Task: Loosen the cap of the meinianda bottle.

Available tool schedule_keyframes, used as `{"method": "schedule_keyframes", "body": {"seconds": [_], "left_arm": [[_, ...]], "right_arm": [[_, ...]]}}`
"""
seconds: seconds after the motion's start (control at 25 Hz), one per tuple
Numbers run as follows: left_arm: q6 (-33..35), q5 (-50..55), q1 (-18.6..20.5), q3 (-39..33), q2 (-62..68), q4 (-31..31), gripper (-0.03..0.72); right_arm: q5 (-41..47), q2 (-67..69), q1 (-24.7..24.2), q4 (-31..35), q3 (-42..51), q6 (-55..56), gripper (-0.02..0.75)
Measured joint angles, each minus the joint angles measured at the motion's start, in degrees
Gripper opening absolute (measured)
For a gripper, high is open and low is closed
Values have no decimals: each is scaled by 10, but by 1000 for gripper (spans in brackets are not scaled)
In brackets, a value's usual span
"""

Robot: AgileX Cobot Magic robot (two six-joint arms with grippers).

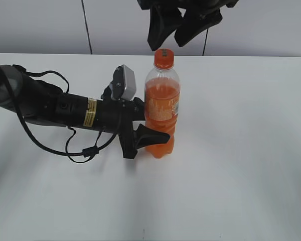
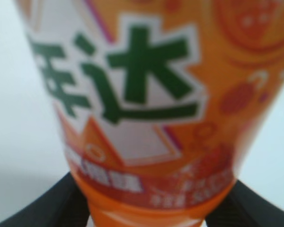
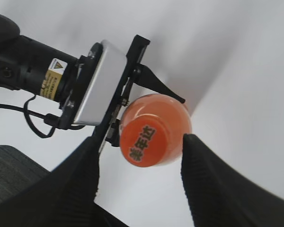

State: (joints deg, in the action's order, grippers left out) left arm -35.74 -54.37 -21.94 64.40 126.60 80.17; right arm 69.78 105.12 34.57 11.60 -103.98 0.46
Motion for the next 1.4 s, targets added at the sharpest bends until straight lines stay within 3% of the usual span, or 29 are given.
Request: {"method": "schedule_keyframes", "body": {"seconds": [0.16,0.68,1.0,1.2,1.4], "left_arm": [[0,0,0,0,0,0,410],[0,0,0,0,0,0,410],[0,0,0,0,0,1,410],[-1,0,0,0,0,1,410],[-1,0,0,0,0,1,410]], "right_arm": [[0,2,0,-22,5,1,417],[0,29,0,6,7,-5,414],[1,29,0,-2,7,-5,278],[1,29,0,-11,7,-17,276],[1,29,0,-11,7,-110,276]]}}
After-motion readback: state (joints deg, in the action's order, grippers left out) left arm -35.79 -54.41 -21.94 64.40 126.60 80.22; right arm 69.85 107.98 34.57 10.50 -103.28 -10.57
